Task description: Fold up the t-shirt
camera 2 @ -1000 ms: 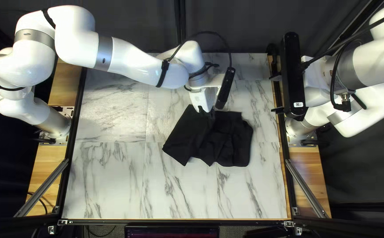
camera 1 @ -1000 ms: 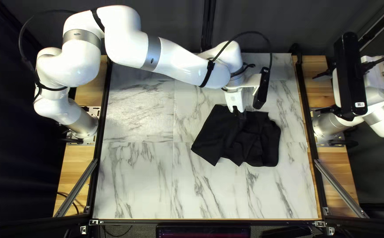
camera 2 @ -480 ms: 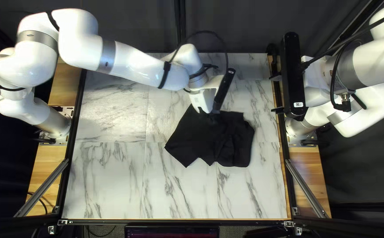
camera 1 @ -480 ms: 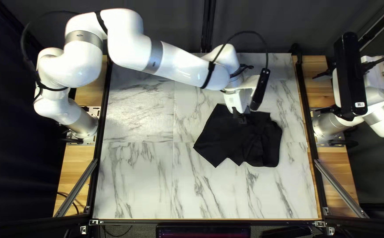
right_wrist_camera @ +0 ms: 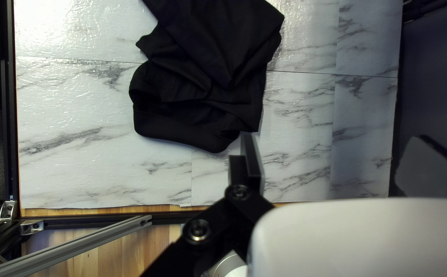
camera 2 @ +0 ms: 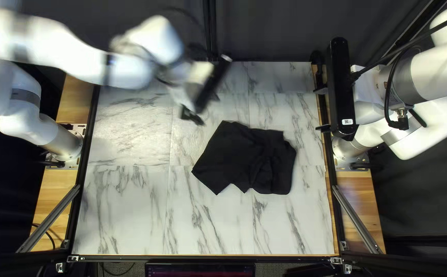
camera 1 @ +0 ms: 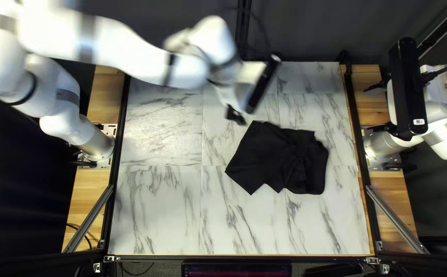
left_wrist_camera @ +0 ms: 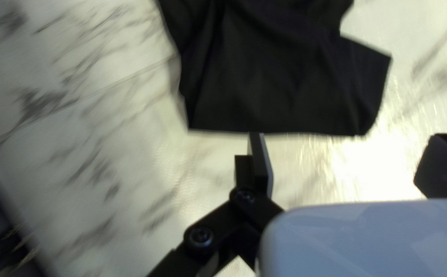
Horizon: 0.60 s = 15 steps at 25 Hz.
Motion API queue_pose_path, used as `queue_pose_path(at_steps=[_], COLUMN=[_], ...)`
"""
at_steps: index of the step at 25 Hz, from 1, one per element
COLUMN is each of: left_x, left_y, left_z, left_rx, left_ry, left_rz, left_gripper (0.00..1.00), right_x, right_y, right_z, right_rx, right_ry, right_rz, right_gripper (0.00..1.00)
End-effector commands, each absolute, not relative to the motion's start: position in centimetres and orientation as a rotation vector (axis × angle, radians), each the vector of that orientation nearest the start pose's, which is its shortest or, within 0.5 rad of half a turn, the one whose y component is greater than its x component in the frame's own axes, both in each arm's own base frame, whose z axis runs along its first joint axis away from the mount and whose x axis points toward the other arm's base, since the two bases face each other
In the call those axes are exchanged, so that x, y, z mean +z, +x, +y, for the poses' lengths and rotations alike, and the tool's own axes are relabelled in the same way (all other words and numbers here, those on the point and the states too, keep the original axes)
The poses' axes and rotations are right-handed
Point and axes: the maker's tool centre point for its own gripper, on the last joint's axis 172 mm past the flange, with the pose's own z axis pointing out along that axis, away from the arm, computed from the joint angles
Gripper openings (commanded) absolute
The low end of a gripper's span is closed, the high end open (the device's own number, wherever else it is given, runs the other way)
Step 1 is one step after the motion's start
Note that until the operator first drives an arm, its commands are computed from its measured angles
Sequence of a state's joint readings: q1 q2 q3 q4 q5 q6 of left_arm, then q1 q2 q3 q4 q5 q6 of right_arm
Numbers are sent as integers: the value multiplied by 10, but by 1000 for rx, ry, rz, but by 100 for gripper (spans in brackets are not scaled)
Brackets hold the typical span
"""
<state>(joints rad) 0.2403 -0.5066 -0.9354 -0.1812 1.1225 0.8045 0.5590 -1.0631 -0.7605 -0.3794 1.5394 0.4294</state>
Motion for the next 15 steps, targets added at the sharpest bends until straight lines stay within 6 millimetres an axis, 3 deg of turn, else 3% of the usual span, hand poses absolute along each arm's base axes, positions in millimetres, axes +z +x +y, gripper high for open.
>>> queue_pose_path(at_steps=[1,5,15], left_x=[382,401,401], left_y=[338,298,298], left_z=[83,79,79], left_rx=[-462,-464,-464], left_ry=[-2919,-2924,-2924], left_rz=[765,668,668], left_gripper=[100,100,100], right_x=[394,394,394], right_y=[250,250,250], right_z=[40,40,40], right_rx=[-709,-709,-709], right_ry=[-3261,-3261,-3261], right_rz=[-142,-142,-142], right_gripper=[100,100,100])
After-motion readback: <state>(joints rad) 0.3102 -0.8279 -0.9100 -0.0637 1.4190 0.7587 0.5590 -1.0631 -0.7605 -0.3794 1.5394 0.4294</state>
